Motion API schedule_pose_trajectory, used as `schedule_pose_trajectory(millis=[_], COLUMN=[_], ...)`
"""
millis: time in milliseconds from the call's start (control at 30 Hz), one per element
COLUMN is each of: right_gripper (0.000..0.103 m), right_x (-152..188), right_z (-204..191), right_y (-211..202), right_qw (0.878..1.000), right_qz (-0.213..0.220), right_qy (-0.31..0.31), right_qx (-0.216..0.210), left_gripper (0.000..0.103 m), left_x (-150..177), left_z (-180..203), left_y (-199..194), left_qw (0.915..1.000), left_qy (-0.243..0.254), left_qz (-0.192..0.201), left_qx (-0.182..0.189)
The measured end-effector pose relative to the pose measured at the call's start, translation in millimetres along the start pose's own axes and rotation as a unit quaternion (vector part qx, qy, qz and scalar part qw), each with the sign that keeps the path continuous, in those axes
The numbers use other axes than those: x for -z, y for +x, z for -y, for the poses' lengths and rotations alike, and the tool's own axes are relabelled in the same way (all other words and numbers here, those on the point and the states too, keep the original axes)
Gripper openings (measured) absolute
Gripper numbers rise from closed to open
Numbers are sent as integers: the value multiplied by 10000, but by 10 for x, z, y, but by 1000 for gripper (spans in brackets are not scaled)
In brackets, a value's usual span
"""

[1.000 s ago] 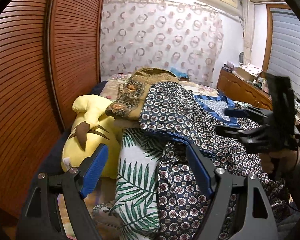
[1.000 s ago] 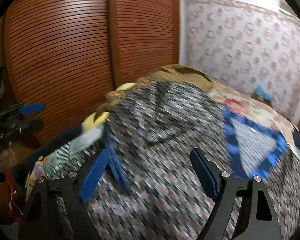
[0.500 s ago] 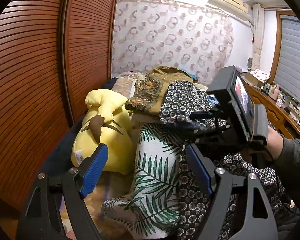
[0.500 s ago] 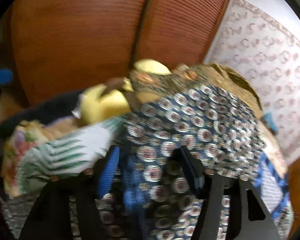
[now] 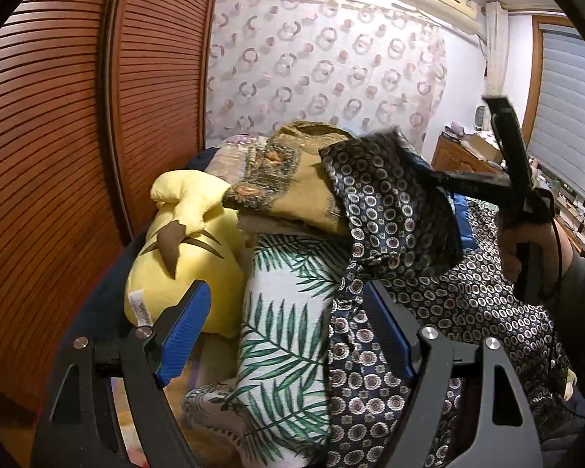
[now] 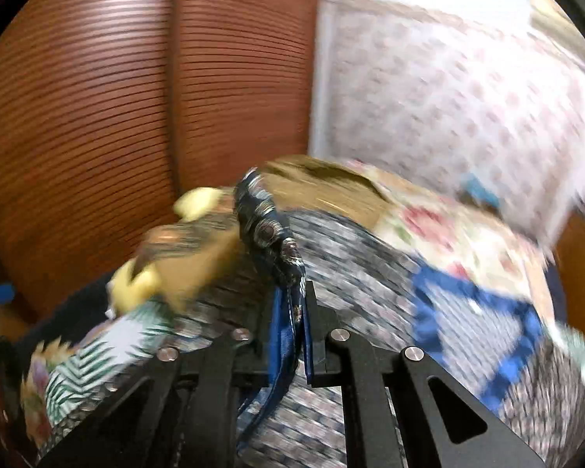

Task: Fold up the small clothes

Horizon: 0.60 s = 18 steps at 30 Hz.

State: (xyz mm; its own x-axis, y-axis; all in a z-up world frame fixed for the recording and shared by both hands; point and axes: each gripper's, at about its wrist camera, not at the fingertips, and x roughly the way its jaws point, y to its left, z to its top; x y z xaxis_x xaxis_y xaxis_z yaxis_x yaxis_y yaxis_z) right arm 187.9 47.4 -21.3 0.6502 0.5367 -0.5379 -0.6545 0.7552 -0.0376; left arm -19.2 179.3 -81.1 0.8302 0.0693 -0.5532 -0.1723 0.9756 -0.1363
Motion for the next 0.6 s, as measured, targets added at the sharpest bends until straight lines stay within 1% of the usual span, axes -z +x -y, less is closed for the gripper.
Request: schedule_pose_trajectory(millis=[33,67,100,133,167,200,267,300,433,533,600], right_gripper=[22,31,35,38,44,48,53,55,56,58,58], right_x=[57,94,151,204,238,280,323,340,423,556,661], right_z=[95,140,195,253,291,334,397,435,532,603,634], right_y=[31,68,77,88,100,92,62,37,-307,-551,-718], right_qw=[9997,9993,9989,9988,9986,9985,9984,9984,9987,9987,9986], right_qz=[-130,-158,-182,-256,-320,-365,-335,-316,-259,-208,-225], right_qy=[21,-33,-92,-105,-105,-113,-141,-145,-29,40,-20], right_qx=[195,335,428,414,396,396,427,441,439,467,474], left_gripper=[81,81,81,81,81,81,81,81,81,81,81], left_x=[-2,2,3,1,-3,-11,-32,-46,-107,-156,-183], left_z=[14,34,57,71,100,136,210,235,430,579,696], left_y=[18,51,86,108,142,176,233,250,387,481,564], left_qw=[10000,10000,10000,9999,9999,9999,9999,9999,9994,9989,9981], left_qy=[-2,-9,-17,-18,-6,28,97,116,281,401,497], left_qz=[-16,-45,-73,-88,-106,-114,-97,-95,-110,-130,-182], left_qx=[14,39,61,76,99,109,88,82,150,225,303])
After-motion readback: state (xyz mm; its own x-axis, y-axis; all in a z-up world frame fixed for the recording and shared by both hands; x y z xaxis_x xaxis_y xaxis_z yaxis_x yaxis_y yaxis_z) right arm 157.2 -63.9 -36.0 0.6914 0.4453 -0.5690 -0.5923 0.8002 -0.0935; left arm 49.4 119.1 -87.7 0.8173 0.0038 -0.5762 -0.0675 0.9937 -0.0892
